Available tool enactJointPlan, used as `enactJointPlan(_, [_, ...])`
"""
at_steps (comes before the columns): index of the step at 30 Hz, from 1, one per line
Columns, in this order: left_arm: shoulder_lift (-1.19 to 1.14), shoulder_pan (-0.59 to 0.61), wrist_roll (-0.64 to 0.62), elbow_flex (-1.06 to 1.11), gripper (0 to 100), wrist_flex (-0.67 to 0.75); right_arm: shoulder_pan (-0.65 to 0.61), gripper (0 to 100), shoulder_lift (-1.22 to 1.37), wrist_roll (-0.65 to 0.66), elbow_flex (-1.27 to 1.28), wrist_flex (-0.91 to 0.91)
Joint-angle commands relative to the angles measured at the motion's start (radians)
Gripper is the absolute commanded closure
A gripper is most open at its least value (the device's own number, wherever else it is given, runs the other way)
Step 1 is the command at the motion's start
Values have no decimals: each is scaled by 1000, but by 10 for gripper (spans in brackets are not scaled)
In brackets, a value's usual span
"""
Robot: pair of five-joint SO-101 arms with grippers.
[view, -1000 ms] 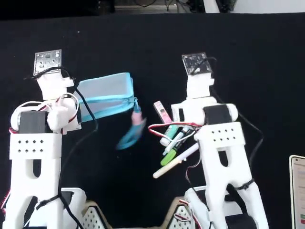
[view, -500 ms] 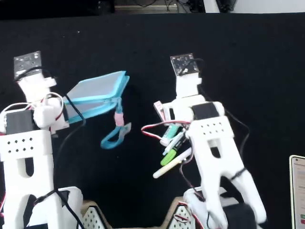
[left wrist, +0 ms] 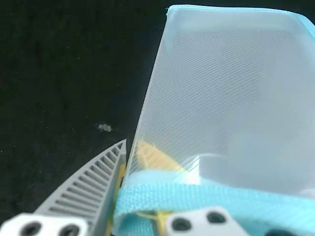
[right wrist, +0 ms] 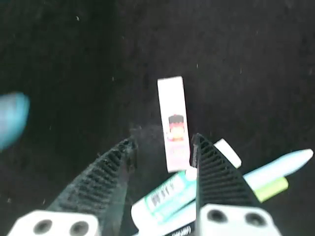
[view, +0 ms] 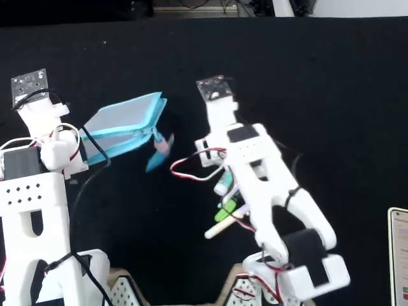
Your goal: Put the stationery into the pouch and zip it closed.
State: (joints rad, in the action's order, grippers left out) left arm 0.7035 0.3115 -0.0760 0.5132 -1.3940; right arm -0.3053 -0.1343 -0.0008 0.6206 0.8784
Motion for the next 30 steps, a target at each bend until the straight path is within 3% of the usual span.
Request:
enactJointPlan(1, [8,24,-15,-4,970,6,8,834,70,78,-97,-63])
enactJointPlan(11, [8,24,-15,-4,970,6,72,842,371,146,-278,-110])
enactJointPlan(14, [8,24,-15,-4,970,6,114,975,415,147,-309,-112])
enactJointPlan(17, [8,24,-15,-4,970,6,169,985,414,146,-325,-98])
enactJointPlan(25, [8,24,-15,-2,970,6,391,987,182,155,-456,203])
enactJointPlan(30, [8,24,-15,-2,970,6,589,987,125,311,-556,307])
